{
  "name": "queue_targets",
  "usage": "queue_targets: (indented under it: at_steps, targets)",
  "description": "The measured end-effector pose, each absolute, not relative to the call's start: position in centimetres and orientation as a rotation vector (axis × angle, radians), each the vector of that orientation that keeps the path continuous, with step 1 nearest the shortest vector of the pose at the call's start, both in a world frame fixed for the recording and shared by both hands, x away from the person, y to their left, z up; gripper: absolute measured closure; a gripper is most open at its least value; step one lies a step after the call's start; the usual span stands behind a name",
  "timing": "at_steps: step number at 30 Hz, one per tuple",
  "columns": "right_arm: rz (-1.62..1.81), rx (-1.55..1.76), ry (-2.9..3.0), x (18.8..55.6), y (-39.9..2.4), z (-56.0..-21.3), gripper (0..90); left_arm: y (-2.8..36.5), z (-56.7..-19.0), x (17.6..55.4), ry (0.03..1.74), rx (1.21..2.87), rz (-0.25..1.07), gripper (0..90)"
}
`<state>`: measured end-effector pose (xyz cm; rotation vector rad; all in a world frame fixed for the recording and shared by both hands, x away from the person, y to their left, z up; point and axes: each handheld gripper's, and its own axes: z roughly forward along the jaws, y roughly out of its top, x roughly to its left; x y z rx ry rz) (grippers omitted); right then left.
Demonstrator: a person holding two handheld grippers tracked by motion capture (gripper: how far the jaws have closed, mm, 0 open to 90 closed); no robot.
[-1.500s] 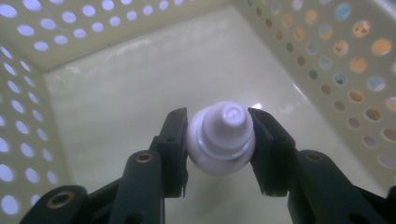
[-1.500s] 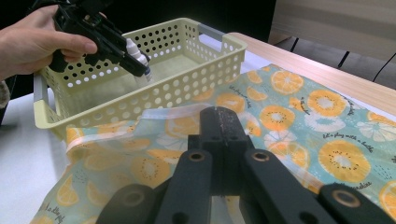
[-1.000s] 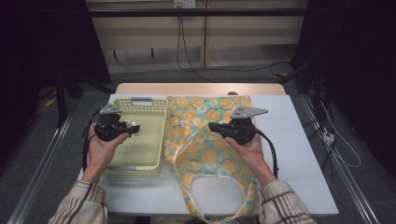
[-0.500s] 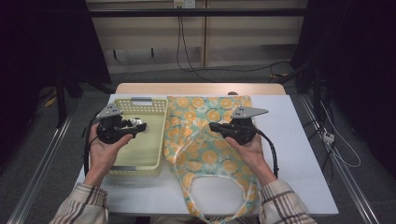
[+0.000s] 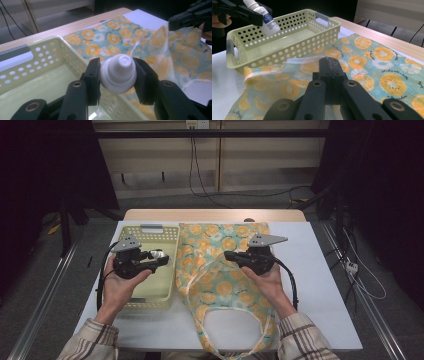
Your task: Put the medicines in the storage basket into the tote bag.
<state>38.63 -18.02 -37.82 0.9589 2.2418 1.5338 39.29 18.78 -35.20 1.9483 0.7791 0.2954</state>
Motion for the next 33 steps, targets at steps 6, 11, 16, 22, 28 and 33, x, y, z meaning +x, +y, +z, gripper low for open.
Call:
queue_targets:
  at_steps: [6, 11, 16, 22, 28, 33]
  targets:
    - [1.532, 0.957, 2.24, 38.6, -18.0, -37.8, 90.0, 16.9, -34.7, 38.2, 0.747, 1.964, 0.296, 60.1]
    - [1.531, 0.959, 2.239, 38.6, -18.0, -37.8, 90.0, 15.9, -34.5, 37.6, 0.726, 1.965, 0.294, 60.1]
    - [1.531, 0.959, 2.238, 38.7, -18.1, -37.8, 90.0, 14.7, -34.4, 36.9, 0.689, 1.977, 0.278, 60.1]
    - [1.527, 0.958, 2.238, 38.6, -18.0, -37.8, 90.0, 13.1, -34.4, 36.1, 0.645, 1.995, 0.254, 60.1]
    - [1.526, 0.959, 2.236, 38.6, -18.0, -37.8, 90.0, 11.7, -34.4, 35.4, 0.611, 2.004, 0.223, 60.1]
    - [1.527, 0.956, 2.234, 38.7, -18.0, -37.7, 90.0, 10.2, -34.5, 35.0, 0.581, 2.014, 0.203, 60.1]
